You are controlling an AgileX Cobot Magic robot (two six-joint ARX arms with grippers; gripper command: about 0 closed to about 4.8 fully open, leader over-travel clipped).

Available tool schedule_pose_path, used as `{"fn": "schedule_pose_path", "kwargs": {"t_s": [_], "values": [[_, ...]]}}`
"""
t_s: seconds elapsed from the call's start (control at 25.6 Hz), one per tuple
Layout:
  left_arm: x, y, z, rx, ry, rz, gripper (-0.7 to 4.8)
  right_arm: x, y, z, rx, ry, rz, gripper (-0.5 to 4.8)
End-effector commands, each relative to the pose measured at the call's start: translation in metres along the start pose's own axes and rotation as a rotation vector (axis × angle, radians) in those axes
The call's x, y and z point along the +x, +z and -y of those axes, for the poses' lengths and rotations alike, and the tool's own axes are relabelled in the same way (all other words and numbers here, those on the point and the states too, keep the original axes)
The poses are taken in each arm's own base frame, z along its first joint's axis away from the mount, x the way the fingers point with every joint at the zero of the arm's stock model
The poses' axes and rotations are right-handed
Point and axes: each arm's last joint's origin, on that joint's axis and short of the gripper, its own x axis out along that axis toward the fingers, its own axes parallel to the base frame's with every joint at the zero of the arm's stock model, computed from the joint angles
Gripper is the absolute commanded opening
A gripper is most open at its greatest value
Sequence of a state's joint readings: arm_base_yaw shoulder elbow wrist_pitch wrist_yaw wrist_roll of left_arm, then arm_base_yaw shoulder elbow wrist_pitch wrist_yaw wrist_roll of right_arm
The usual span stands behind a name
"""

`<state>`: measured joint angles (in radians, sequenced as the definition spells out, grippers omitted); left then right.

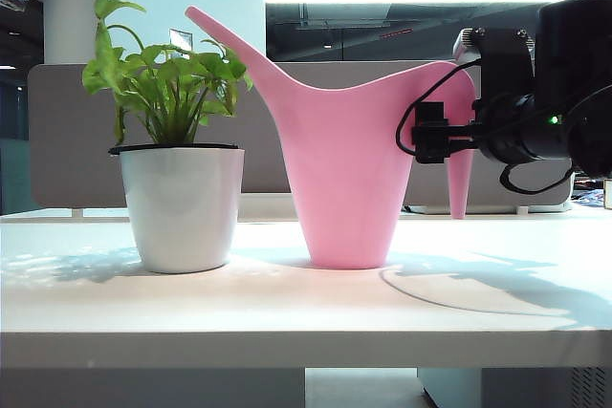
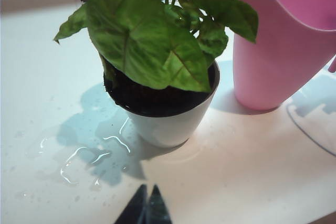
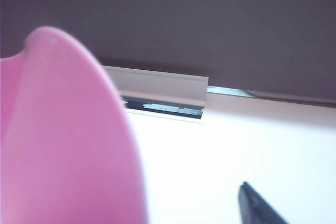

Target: Pick up the watering can from the table, water the potted plant, and put the can back.

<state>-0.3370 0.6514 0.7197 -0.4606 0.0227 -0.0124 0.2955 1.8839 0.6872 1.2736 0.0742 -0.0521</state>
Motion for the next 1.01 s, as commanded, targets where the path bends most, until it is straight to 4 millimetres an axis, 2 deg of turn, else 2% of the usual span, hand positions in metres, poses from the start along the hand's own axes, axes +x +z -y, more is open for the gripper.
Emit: {"fn": "schedule_pose_path", "kwargs": {"t_s": [0.04,0.2,0.27,0.39,0.51,0.59,0.74,0.82,0.94,0.98,1.01], "values": [[-0.006,0.002,0.000,0.004,0.002,0.040,0.03,-0.009,0.001,0.000,0.000,0.008,-0.001,4.68],[-0.014,0.003,0.000,0.004,0.006,0.073,0.03,-0.024,0.003,-0.001,0.000,0.014,-0.013,4.68],[-0.018,-0.001,-0.001,0.001,0.013,0.088,0.03,-0.038,0.010,-0.002,0.001,0.022,-0.002,4.68],[-0.018,-0.019,-0.005,-0.010,0.044,0.077,0.03,-0.069,0.026,-0.008,0.007,0.057,0.033,4.68],[-0.013,-0.038,-0.008,-0.019,0.062,0.045,0.03,-0.087,0.034,-0.013,0.010,0.081,0.035,4.64],[-0.009,-0.052,-0.009,-0.024,0.071,0.015,0.03,-0.098,0.040,-0.017,0.011,0.101,0.025,4.38],[-0.001,-0.083,-0.011,-0.035,0.088,-0.039,0.03,-0.113,0.050,-0.022,0.008,0.141,-0.015,3.50],[0.003,-0.099,-0.012,-0.038,0.092,-0.063,0.03,-0.119,0.056,-0.024,0.006,0.155,-0.033,2.90],[0.007,-0.121,-0.012,-0.040,0.091,-0.093,0.03,-0.128,0.065,-0.025,0.005,0.175,-0.043,1.71],[0.010,-0.133,-0.012,-0.041,0.091,-0.104,0.03,-0.132,0.069,-0.024,0.005,0.182,-0.050,1.03],[0.011,-0.140,-0.012,-0.041,0.091,-0.109,0.03,-0.134,0.070,-0.024,0.004,0.186,-0.055,0.77]]}}
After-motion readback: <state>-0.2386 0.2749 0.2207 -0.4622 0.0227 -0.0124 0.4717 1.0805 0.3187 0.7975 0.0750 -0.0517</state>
